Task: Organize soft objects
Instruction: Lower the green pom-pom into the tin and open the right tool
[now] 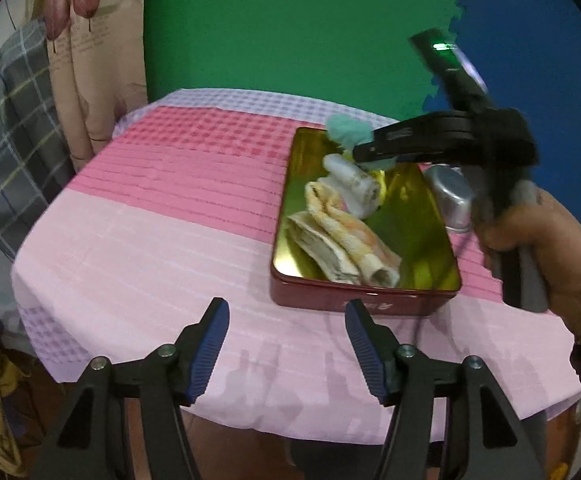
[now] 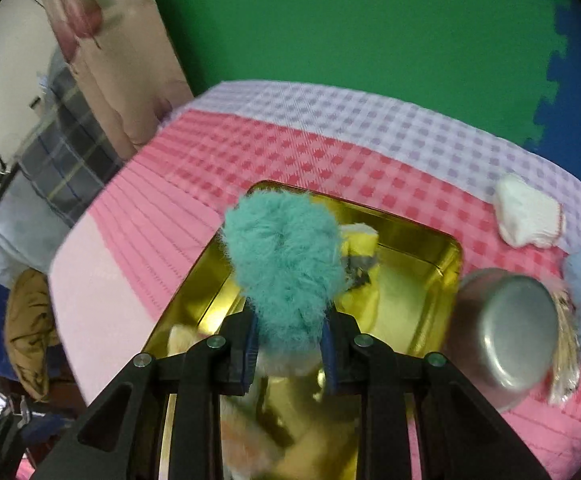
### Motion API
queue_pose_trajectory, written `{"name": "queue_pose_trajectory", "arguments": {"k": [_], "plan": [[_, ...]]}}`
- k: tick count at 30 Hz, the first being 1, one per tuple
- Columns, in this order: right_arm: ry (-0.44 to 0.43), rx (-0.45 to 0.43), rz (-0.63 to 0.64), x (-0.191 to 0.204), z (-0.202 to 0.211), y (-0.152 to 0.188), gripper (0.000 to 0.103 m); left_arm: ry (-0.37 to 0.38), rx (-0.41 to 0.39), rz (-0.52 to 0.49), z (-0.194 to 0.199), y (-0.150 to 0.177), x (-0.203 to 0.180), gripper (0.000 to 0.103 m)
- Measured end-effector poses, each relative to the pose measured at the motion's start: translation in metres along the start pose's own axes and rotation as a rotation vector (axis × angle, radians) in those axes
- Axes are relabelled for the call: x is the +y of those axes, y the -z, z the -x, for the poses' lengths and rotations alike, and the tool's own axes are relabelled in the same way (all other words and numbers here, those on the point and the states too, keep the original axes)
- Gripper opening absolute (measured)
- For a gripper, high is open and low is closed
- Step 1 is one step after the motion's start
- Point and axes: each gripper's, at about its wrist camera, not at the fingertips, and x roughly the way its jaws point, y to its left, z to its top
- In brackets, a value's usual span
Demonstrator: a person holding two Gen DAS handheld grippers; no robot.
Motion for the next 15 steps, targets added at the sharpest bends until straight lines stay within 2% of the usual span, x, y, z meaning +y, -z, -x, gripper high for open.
{"name": "queue_pose_trajectory", "arguments": {"k": [4, 7, 9, 10, 11, 12, 13, 15], "plan": [[0.005, 0.038, -0.022, 0.004, -0.023, -0.005, 0.025, 0.044, 0.017, 0.04, -0.001, -0.001, 0.011, 0.062], [0.005, 0.074, -0.007, 0.014, -0.037, -0.004, 0.031, 0.06, 0.03, 0.061, -0.003, -0.002, 0.016, 0.062], [0.036, 0.046, 0.025, 0.022, -0.034, -0.004, 0.042, 0.061, 0.031, 0.06, -0.003, -0.002, 0.017, 0.062], [0.027, 0.029, 0.026, 0.023, -0.028, -0.002, 0.06, 0.057, 0.028, 0.06, -0.002, -0.001, 0.015, 0.062], [0.014, -0.002, 0.02, 0.023, -0.017, 0.001, 0.083, 0.061, 0.025, 0.058, -0.001, 0.0, 0.015, 0.062], [0.018, -0.038, 0.02, 0.023, -0.005, 0.006, 0.09, 0.065, 0.023, 0.055, 0.0, 0.0, 0.014, 0.062], [0.034, -0.101, 0.03, 0.023, 0.016, 0.016, 0.092, 0.063, 0.018, 0.051, 0.002, 0.001, 0.014, 0.062], [0.058, -0.185, 0.046, 0.019, 0.049, 0.035, 0.092, 0.058, 0.002, 0.043, 0.006, 0.002, 0.011, 0.062]]}}
